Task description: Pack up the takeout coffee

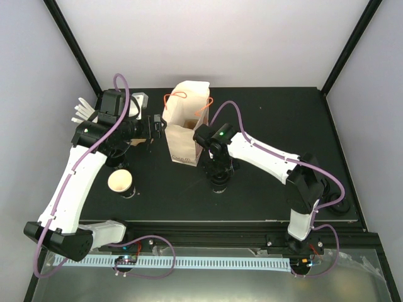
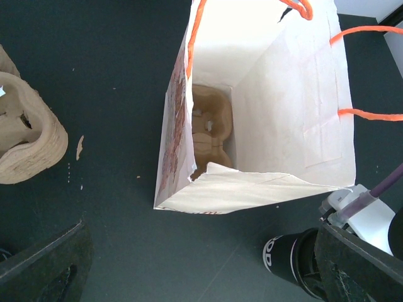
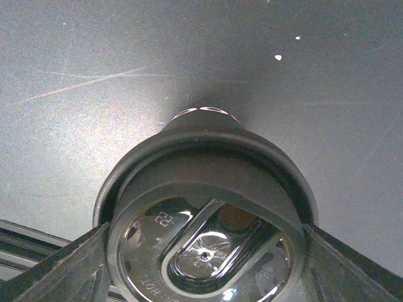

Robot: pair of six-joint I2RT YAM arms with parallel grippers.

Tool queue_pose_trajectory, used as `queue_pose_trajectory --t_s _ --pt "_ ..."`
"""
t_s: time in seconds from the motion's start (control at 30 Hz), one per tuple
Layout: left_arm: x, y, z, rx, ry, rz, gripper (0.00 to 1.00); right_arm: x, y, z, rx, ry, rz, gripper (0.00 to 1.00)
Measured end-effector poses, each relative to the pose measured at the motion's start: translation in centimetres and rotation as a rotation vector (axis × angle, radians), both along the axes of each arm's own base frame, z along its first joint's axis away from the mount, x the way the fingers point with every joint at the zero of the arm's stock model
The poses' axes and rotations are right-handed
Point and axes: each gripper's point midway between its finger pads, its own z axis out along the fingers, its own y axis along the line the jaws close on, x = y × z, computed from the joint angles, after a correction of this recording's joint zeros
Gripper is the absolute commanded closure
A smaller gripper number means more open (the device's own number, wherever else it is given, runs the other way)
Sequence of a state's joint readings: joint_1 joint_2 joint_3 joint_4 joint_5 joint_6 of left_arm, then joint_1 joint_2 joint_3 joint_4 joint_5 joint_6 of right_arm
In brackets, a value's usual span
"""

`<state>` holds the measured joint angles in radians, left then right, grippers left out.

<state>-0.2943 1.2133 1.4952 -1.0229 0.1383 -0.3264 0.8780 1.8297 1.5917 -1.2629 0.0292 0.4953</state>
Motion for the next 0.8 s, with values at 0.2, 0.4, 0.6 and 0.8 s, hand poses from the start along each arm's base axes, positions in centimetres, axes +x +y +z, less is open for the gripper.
queue_pose_trajectory --t_s 0.2,0.4,0.6,0.8 --pt "0.0 0.1 0.0 0.005 -0.001 0.006 0.01 0.0 -0.1 -0.1 -0.002 0.000 0.002 0.21" --pt "0.4 2.1 -0.2 0.047 0.001 0.120 0.01 0.1 -0.1 -0.1 0.000 -0.002 0.013 0.20" --pt "0.6 2.7 -0.1 0.059 -0.004 0.148 0.01 0.0 0.0 -0.3 0.004 0.003 0.021 0.20" --pt "0.7 2.7 0.0 0.055 -0.006 0.152 0.01 0.1 -0.1 -0.3 0.009 0.003 0.023 0.22"
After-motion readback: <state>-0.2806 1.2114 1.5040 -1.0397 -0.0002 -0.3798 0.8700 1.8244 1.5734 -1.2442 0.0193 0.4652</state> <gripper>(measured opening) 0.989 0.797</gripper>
